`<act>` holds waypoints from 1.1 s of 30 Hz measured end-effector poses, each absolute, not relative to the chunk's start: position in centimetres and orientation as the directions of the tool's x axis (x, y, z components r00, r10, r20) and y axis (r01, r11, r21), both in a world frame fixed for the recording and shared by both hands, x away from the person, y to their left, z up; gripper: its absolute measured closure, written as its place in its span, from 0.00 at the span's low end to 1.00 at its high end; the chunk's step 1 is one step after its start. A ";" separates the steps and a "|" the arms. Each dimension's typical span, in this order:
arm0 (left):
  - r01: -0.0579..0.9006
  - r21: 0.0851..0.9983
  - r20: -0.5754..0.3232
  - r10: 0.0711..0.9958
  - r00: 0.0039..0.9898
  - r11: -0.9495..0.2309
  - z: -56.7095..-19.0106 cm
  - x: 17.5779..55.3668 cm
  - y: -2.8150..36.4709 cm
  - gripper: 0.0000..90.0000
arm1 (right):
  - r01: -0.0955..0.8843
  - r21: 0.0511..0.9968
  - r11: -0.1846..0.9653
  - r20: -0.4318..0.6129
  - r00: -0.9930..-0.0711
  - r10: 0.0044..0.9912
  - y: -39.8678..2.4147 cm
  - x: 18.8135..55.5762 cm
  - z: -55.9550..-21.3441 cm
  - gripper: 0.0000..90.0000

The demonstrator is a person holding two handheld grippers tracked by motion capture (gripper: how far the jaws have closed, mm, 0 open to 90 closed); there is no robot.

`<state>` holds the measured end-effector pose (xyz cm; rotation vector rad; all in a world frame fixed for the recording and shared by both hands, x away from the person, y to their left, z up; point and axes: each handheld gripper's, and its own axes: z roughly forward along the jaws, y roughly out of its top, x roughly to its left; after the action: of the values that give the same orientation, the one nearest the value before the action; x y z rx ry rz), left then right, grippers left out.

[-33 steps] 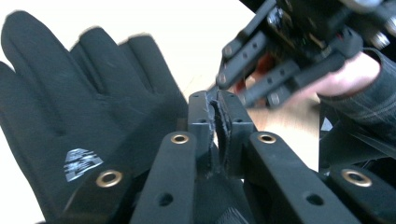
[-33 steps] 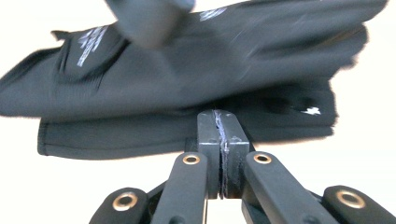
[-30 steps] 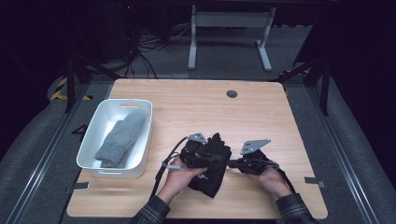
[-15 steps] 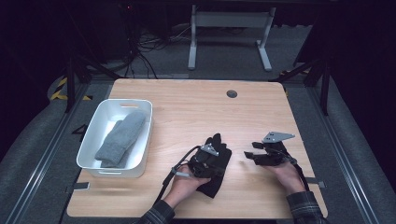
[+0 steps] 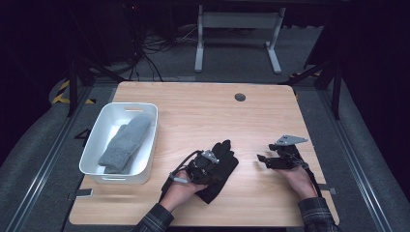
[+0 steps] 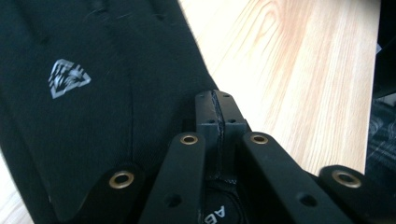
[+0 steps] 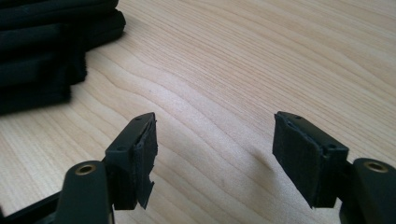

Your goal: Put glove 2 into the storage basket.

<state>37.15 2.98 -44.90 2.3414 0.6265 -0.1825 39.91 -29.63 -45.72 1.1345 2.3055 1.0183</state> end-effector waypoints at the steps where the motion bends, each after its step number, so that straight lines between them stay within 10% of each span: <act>1: 0.489 0.586 -0.279 0.406 0.871 -0.646 -44.7 37.2 3.7 1.00 | 0.527 0.744 0.411 -0.016 -0.600 0.800 -29.7 40.0 -45.8 0.35; 11: 0.486 0.595 -0.230 0.444 0.866 -0.640 -43.9 37.6 5.9 0.98 | 0.532 0.740 0.410 -0.023 -0.590 0.807 -29.7 40.1 -46.1 0.33; 24: 0.418 0.641 -0.101 0.469 0.877 -0.644 -43.8 39.4 5.7 0.24 | 0.531 0.734 0.424 -0.033 -0.595 0.803 -29.5 40.2 -46.6 0.32; 33: 0.412 0.618 -0.064 0.480 0.875 -0.670 -45.1 40.2 4.9 0.19 | 0.527 0.740 0.419 -0.033 -0.593 0.805 -29.5 40.2 -46.7 0.31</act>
<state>40.19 4.91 -45.10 2.3921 0.6410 0.1364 40.17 -29.54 -46.67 1.1382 2.2947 0.9923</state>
